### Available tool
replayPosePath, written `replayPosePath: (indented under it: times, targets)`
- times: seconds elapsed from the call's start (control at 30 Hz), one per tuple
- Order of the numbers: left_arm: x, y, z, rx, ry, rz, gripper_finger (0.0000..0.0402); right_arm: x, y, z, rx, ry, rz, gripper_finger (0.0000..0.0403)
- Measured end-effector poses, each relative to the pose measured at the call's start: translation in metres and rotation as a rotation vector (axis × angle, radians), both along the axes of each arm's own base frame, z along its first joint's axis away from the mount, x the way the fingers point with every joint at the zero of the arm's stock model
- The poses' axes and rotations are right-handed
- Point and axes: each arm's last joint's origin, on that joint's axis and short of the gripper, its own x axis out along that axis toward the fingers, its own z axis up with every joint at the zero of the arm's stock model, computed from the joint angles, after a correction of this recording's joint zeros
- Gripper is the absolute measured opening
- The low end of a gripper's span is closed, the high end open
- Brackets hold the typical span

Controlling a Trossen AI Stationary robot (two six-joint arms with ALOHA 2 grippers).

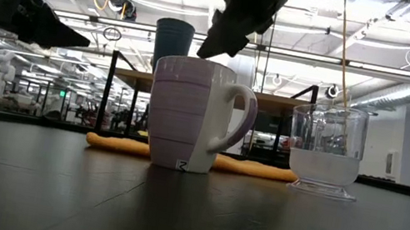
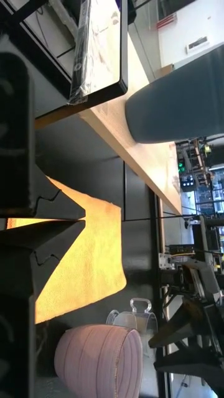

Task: Stack small to large cups/mugs on shelf
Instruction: Put the purple mug on the shelf

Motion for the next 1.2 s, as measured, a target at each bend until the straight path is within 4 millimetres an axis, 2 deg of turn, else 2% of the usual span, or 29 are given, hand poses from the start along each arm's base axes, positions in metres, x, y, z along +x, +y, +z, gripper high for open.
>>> replayPosePath:
  times: [0.2, 0.37, 0.6, 0.93, 1.2]
  targets:
    - [0.0, 0.0, 0.0, 0.0, 0.0, 0.0, 0.0017, -0.003, -0.008, -0.002, 0.014, 0.047, -0.043, 0.0144]
    - [0.0, 0.0, 0.0, 0.0, 0.0, 0.0, 0.0017, -0.007, -0.017, -0.005, 0.013, 0.097, -0.069, 0.0144]
    - [0.0, 0.0, 0.0, 0.0, 0.0, 0.0, 0.0017, -0.005, -0.026, -0.003, 0.002, 0.07, -0.072, 0.0145]
    - [0.0, 0.0, 0.0, -0.001, 0.0, 0.0, 0.0017, 0.008, -0.027, 0.017, -0.019, 0.011, -0.034, 0.0146]
    - [0.0, 0.0, 0.0, -0.005, 0.0, -0.001, 0.0017, 0.021, -0.026, -0.001, -0.023, 0.127, -0.019, 0.0146]
